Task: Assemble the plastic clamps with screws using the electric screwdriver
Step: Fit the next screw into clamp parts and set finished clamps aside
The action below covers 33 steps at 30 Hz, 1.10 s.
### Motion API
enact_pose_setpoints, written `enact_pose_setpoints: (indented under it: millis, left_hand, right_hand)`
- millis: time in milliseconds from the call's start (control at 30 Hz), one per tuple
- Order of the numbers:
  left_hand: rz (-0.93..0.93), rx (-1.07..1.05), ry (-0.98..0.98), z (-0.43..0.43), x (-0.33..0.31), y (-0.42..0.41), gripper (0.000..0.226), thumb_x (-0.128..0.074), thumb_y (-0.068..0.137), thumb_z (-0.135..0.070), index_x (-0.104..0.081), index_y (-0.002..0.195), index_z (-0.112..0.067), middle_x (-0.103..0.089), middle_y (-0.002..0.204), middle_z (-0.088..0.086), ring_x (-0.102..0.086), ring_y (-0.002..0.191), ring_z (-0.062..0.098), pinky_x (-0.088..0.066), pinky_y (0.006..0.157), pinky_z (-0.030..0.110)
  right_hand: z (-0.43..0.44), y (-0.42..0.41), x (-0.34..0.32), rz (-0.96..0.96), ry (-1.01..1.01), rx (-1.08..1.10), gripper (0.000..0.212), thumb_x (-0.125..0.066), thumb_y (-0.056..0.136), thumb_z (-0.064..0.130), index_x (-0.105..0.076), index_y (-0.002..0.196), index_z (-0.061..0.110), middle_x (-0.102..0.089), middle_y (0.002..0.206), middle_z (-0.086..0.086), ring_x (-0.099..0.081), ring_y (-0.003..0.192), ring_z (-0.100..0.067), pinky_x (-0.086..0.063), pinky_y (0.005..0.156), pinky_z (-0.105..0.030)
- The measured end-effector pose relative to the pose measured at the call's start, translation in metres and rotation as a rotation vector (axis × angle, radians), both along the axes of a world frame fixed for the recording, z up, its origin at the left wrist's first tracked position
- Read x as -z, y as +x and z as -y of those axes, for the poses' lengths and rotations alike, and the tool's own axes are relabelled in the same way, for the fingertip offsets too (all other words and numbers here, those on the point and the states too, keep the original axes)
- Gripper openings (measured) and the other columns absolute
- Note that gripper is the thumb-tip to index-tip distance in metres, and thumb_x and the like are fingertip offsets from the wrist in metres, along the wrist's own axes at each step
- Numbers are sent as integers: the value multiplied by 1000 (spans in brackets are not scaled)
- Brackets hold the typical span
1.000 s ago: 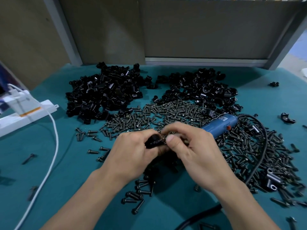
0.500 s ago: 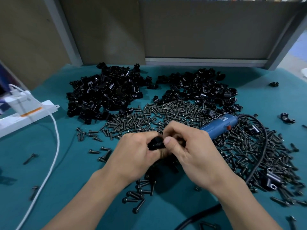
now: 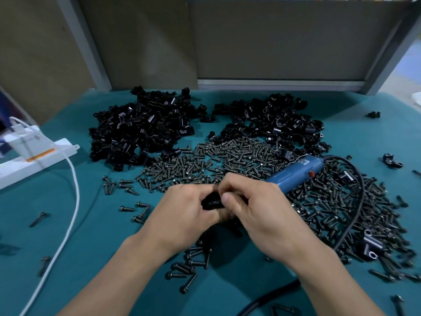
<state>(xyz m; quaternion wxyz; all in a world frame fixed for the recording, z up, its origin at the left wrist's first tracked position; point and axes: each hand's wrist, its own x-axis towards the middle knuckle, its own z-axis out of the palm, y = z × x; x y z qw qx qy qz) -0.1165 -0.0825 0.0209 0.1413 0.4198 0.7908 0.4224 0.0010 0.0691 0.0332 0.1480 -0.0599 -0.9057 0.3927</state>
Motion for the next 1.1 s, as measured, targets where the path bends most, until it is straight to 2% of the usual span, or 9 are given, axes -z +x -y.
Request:
enact_pose_setpoints:
  millis: [200,333,433,600,767,867,933,1000,1100]
  left_hand:
    - [22,-5,8,-1,1,0,39,-64,67,-76,-64,71,-37,-53,53,-13,-39,45,5,-32,43,22]
    - [4,13,15,0,3,-1,42,-67,72,-74,-66,74,-32,-54,55,-13,-42,47,3,-33,45,21]
    - [8,36,23,0,2,-2,46,-68,76,-72,-65,72,-26,-52,56,-11,-42,50,3,-32,47,22]
    - [43,64,83,1,-5,-6,47,-72,76,-67,-75,81,-20,-63,65,4,-46,53,3,-38,49,28]
    - [10,36,44,3,-7,-4,47,-71,74,-70,-72,78,-24,-60,61,0,-43,50,1,-36,47,28]
    - [-68,-28,27,3,-8,-1,26,-71,66,-60,-71,78,-37,-64,61,-14,-54,51,1,-39,47,20]
    - [-50,-48,63,4,-10,1,24,-72,68,-54,-73,91,-45,-73,77,-17,-68,69,3,-51,60,19]
    - [113,-55,176,4,-12,0,22,-78,75,-44,-76,96,-40,-78,86,-11,-74,79,7,-59,73,25]
    - [258,-48,314,2,-15,0,17,-85,83,-14,-82,90,-28,-80,82,-1,-73,74,9,-60,70,24]
  right_hand:
    - [5,-8,1,9,85,104,19,-57,103,34,-54,84,33,-62,76,21,-55,68,-6,-42,58,-23]
    - [-2,0,-5,9,-2,33,14,-64,99,32,-60,86,33,-64,68,15,-52,57,-8,-42,51,-22]
    - [-6,4,-7,29,25,-4,13,-63,100,26,-61,92,36,-66,73,13,-56,64,-12,-46,56,-29]
    - [-2,0,-3,-50,107,22,29,-57,103,30,-54,76,20,-58,71,6,-51,63,-15,-36,52,-23]
    - [-2,2,-8,-63,86,-11,9,-58,101,32,-56,94,36,-63,73,10,-56,66,-13,-43,54,-24]
    - [1,1,-6,-68,60,-16,14,-58,101,23,-58,97,37,-61,74,9,-55,68,-14,-44,55,-28]
    - [0,0,-2,-78,16,38,15,-59,101,21,-61,96,35,-62,75,9,-56,70,-13,-45,57,-28]
    - [-3,-1,1,-95,-38,104,16,-61,102,21,-63,95,35,-63,75,8,-57,71,-12,-46,59,-27]
    - [-1,-3,6,-107,-76,136,17,-61,103,22,-62,92,36,-62,73,7,-53,66,-9,-43,56,-24]
